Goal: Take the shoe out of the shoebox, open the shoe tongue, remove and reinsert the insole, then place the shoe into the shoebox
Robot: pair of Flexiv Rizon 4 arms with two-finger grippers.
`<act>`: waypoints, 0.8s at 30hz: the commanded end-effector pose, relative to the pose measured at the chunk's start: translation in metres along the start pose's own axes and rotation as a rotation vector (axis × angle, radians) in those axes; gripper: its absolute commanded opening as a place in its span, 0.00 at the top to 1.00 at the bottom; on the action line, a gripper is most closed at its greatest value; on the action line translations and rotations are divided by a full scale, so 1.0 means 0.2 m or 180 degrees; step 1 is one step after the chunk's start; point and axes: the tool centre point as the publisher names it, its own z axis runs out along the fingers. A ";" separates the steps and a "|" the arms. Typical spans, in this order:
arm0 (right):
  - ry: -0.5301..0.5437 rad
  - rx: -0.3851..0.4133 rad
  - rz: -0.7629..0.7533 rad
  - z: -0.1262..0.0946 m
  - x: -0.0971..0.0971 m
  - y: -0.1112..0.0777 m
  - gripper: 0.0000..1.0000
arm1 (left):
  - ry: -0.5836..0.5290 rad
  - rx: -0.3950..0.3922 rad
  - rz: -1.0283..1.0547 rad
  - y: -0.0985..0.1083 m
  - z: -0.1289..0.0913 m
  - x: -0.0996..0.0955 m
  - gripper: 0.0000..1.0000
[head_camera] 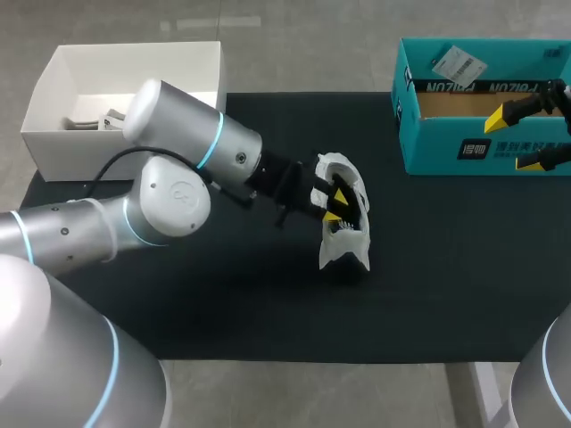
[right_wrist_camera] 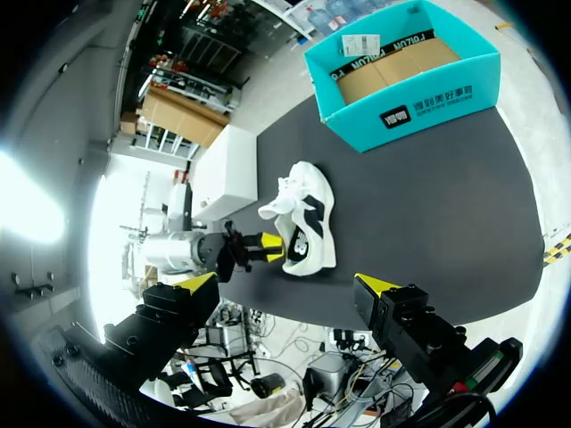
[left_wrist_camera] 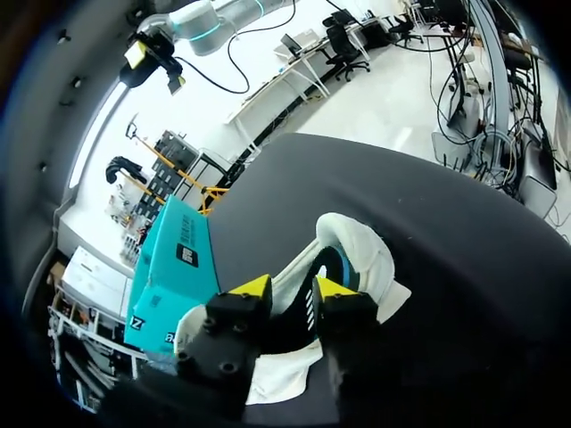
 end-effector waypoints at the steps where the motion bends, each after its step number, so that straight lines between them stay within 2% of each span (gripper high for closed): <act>1: -0.0005 -0.0001 0.0002 0.00 0.00 0.00 0.00 | 0.0110 -0.0035 0.0056 0.00 -0.01 -0.02 1.00; 3: -0.0005 -0.0001 0.0002 0.00 0.00 0.00 0.00 | 0.0220 0.0003 0.0149 -0.01 -0.02 -0.02 1.00; 5: -0.0005 -0.0001 0.0002 0.00 0.00 0.00 0.00 | 0.0472 0.0009 0.0358 -0.01 -0.03 -0.02 1.00; 7: -0.0005 -0.0001 0.0002 0.00 0.00 0.00 0.00 | 0.0929 0.0099 0.0667 -0.02 -0.04 -0.02 1.00; 12: -0.0005 -0.0001 0.0002 0.00 0.00 0.00 0.00 | 0.2074 -0.0035 0.1393 -0.05 -0.08 -0.01 1.00; 14: -0.0005 -0.0001 0.0002 0.00 0.00 0.00 0.00 | 0.2447 0.0008 0.1593 -0.06 -0.09 0.00 1.00; 16: -0.0005 -0.0001 0.0002 0.00 0.00 0.00 0.00 | 0.2725 -0.0062 0.1821 -0.07 -0.10 0.01 1.00; 19: -0.0005 -0.0001 0.0002 0.00 0.00 0.00 0.00 | 0.2860 -0.0195 0.2106 -0.08 -0.11 0.03 1.00; 24: -0.0005 -0.0001 0.0002 0.00 0.00 0.00 0.00 | 0.2860 -0.0195 0.2106 -0.08 -0.11 0.03 1.00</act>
